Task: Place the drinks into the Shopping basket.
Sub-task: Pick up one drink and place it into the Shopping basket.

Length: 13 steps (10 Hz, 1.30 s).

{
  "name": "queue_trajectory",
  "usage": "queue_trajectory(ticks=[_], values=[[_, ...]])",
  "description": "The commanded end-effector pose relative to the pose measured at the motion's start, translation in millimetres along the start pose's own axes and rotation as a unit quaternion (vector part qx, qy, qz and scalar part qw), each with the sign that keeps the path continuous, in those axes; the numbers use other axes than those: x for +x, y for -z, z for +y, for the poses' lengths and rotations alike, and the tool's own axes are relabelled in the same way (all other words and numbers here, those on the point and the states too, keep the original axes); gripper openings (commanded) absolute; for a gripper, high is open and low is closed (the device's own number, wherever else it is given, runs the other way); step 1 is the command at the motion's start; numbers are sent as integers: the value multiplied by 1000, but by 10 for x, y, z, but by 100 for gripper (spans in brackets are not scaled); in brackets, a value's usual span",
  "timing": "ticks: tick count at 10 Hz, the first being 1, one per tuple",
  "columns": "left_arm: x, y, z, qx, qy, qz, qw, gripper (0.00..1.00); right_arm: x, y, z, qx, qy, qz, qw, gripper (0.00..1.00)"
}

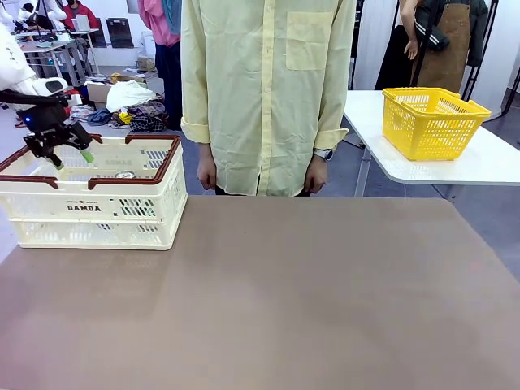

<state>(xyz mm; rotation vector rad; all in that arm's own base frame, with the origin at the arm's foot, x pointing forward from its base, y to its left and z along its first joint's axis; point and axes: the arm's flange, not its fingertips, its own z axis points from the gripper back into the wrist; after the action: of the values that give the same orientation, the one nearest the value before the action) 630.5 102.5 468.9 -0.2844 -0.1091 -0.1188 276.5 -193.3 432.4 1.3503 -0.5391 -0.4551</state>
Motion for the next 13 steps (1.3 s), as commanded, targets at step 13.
queue_trajectory(ticks=[13], values=[[-1722,-982,687,-496,134,11,858,100,38,15,23,12,-9,-5,1000,100]])
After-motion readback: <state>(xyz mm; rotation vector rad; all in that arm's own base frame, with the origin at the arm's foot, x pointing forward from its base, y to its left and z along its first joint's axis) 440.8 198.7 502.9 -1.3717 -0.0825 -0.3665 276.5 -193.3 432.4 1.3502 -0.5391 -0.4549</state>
